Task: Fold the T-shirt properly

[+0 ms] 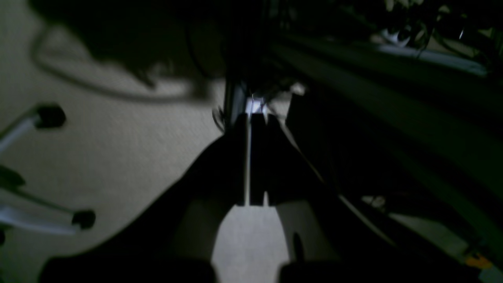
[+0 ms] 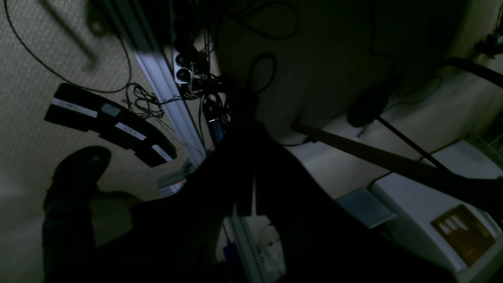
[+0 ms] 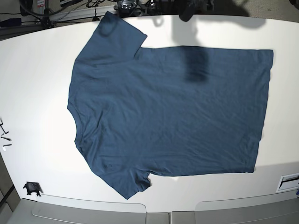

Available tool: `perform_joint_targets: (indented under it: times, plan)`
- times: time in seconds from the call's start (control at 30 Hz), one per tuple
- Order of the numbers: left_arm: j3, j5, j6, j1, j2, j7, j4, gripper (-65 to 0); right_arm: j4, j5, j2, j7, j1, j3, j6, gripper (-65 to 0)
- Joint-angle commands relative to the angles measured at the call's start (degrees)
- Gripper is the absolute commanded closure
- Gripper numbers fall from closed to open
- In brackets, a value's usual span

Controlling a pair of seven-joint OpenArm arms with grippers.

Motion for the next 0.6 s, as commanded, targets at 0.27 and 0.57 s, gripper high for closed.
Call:
perform_joint_targets:
  times: [0.27,0.57]
  plan:
    - [0.0,-1.1,-0.3,0.5,0.1,4.3,0.1,0.0,0.4,0.0,0.3,-2.8,-1.0,0.0,11.9,0.0]
    - [0.0,-1.1,-0.4,1.0,0.1,4.4,0.1,0.0,0.4,0.4,0.3,-3.8,-1.1,0.0,17.6,0.0]
